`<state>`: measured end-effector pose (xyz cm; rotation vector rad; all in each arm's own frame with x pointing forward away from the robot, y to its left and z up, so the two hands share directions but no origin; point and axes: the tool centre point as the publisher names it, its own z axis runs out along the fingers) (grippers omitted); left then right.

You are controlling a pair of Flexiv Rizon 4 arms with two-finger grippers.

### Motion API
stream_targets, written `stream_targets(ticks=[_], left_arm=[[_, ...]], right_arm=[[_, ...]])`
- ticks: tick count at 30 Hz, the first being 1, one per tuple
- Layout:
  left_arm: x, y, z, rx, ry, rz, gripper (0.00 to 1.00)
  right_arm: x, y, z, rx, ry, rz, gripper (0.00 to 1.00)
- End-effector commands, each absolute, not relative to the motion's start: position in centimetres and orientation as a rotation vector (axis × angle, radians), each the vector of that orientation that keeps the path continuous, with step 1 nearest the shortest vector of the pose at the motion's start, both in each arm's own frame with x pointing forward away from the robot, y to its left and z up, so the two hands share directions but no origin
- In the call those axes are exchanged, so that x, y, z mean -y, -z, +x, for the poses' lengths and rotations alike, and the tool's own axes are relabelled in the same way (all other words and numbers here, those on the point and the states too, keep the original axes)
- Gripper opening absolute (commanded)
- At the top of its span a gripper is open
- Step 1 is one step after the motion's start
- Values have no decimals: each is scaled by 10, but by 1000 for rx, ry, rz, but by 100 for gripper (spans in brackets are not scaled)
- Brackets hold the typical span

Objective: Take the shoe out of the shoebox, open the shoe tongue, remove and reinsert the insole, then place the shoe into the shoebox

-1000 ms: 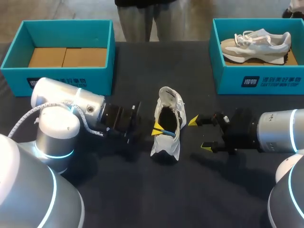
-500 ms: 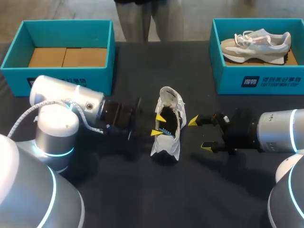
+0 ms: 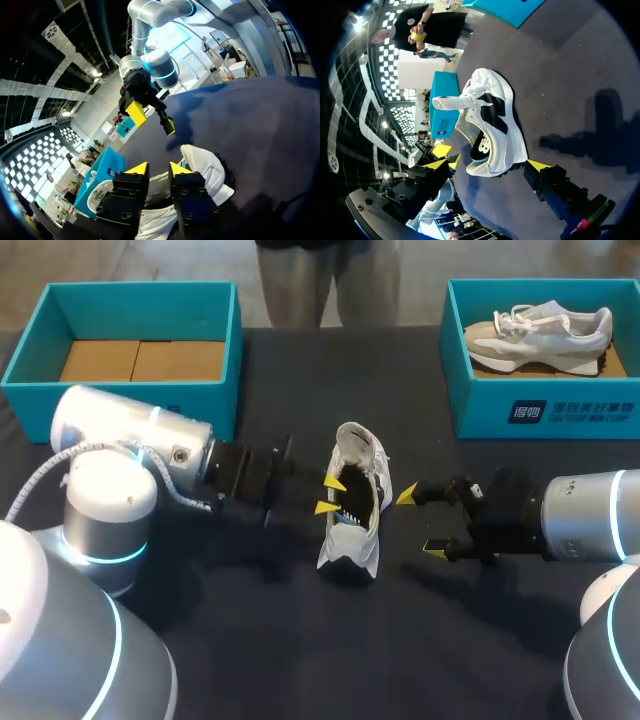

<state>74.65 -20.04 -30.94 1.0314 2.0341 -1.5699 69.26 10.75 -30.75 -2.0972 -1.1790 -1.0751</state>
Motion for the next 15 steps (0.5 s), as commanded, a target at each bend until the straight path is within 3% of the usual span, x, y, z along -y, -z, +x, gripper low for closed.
stream_targets(ticks=[1,15], left_arm=[[197,298,749,-2062,1535,1114,0],[195,287,756,-2101,1425,1382,0]], right_arm=[[-109,307,692,1179,1073,-2102,100],[-109,307,692,1179,1073,-2102,100]])
